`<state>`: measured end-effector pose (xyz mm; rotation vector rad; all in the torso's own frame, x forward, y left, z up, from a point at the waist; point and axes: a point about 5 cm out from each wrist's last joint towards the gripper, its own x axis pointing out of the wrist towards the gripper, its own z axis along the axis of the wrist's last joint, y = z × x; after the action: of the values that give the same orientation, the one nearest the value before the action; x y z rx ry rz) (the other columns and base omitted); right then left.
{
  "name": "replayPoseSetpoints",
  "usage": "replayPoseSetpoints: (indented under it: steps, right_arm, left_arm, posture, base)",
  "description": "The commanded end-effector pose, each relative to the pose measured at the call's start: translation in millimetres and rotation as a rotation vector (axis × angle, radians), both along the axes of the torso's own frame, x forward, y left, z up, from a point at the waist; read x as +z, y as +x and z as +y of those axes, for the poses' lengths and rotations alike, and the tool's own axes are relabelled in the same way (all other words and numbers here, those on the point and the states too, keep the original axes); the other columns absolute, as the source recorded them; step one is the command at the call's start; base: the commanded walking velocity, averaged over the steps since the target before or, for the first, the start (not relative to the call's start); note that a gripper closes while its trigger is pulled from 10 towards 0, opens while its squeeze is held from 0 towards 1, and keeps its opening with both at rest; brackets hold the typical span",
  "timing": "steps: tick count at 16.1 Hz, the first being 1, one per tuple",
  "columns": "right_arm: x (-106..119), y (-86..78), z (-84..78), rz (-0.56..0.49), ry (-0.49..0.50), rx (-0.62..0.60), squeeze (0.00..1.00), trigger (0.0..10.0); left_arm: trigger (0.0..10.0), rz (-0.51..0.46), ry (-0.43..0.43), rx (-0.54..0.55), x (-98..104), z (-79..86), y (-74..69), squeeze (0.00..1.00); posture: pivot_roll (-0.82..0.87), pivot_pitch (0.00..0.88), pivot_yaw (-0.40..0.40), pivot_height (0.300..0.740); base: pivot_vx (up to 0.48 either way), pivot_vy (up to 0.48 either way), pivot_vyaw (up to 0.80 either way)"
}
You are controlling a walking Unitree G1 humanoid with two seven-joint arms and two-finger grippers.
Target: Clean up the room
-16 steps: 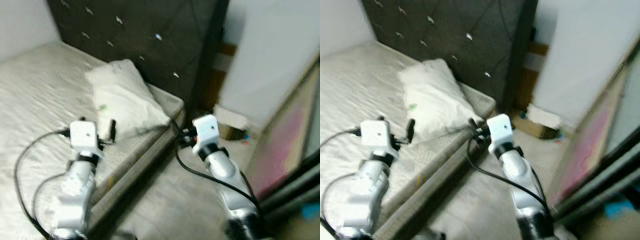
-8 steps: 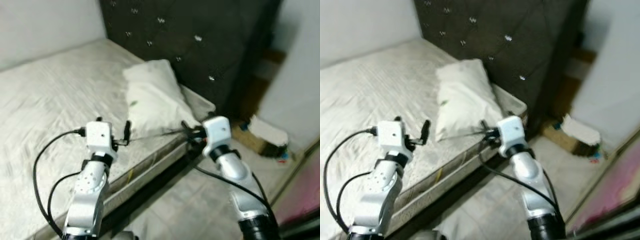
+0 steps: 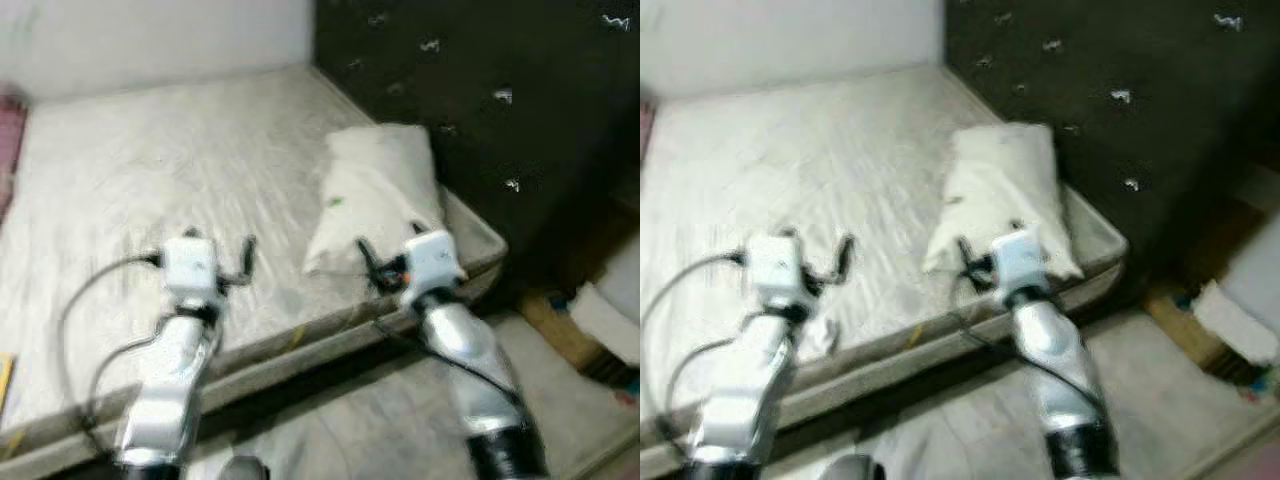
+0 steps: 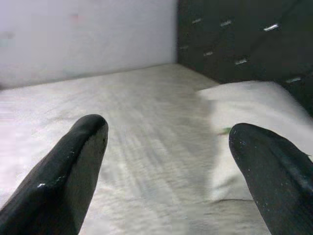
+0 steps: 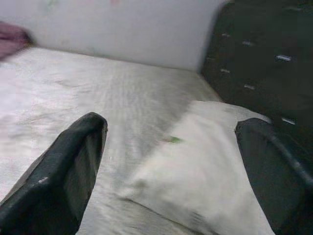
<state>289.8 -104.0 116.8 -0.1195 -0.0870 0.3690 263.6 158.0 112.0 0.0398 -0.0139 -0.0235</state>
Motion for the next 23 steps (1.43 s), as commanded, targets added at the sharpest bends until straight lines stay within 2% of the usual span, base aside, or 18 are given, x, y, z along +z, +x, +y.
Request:
replayPoseSetpoints:
  steps: [1, 10, 12, 17, 23]
  right_arm:
    - [-2.3, 0.3, -10.8, 0.012, -0.009, -0.029, 0.00, 10.0]
    - [-0.8, 3.0, -12.8, 0.003, 0.017, -0.061, 0.00, 10.0]
    - [0.5, 5.3, -12.9, 0.000, 0.021, -0.063, 0.00, 10.0]
    - [0.5, 7.8, -15.7, 0.014, 0.073, -0.100, 0.00, 10.0]
    - [-0.5, 9.6, -18.3, 0.023, 0.075, -0.117, 0.00, 10.0]
  left_arm:
    - [10.0, -0.019, -0.011, -0.019, 4.0, -7.6, 1.1, 0.00]
    - [10.0, -0.021, -0.004, -0.013, 3.2, -6.2, 1.9, 0.00]
    - [10.0, -0.036, 0.027, -0.004, 4.2, -6.6, 1.9, 0.00]
    - [10.0, -0.038, -0.026, -0.059, 4.1, -7.9, 0.0, 0.00]
    - [10.0, -0.040, -0.036, -0.079, 4.8, -9.7, 0.9, 0.00]
  posture:
    - [0.10, 0.000, -0.032, 0.740]
    - [0.10, 0.000, -0.027, 0.740]
    - [0.11, 0.000, -0.028, 0.740]
    - [0.11, 0.000, -0.024, 0.740]
    - [0.10, 0.000, -0.024, 0.740]
  base:
    - [0.000, 0.000, 0.80]
    - [0.000, 0.000, 0.80]
    - [0.000, 0.000, 0.80]
    - [0.000, 0.000, 0.00]
    - [0.124, 0.000, 0.00]
